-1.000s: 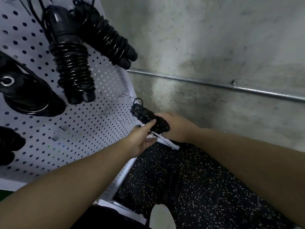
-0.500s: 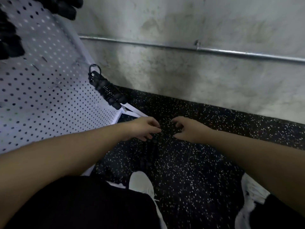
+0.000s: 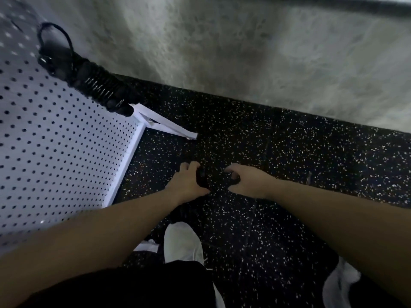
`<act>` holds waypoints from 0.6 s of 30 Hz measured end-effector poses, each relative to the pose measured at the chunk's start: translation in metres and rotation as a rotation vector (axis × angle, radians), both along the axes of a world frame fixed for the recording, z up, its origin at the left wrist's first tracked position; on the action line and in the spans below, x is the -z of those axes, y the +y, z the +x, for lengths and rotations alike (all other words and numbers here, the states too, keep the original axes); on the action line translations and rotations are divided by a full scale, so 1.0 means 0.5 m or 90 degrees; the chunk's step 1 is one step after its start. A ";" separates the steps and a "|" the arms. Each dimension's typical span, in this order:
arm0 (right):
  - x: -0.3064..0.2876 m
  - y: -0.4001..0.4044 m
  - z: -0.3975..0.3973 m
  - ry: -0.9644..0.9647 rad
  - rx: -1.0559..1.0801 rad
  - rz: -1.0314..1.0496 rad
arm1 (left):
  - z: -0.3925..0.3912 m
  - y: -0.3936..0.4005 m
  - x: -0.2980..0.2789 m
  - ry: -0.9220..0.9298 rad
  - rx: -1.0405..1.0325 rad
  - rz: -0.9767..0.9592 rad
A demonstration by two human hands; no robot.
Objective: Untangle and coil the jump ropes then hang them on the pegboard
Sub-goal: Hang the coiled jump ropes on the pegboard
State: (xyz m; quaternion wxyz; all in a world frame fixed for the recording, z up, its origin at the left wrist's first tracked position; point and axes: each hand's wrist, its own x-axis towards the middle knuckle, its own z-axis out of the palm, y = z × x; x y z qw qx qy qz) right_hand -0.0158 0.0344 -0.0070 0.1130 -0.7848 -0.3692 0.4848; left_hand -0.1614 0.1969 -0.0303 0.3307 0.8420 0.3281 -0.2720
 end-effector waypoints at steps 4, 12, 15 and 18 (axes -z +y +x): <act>0.024 0.025 -0.002 0.020 -0.002 -0.008 | -0.011 0.012 0.056 -0.032 -0.051 0.046; 0.031 0.027 0.000 0.036 0.042 0.007 | -0.010 0.000 0.066 -0.171 -0.174 -0.035; 0.011 0.034 -0.002 0.055 0.120 0.037 | 0.002 0.006 0.022 -0.242 -0.183 -0.072; -0.037 0.052 -0.002 0.125 0.300 0.083 | 0.024 0.014 -0.040 -0.315 -0.183 -0.087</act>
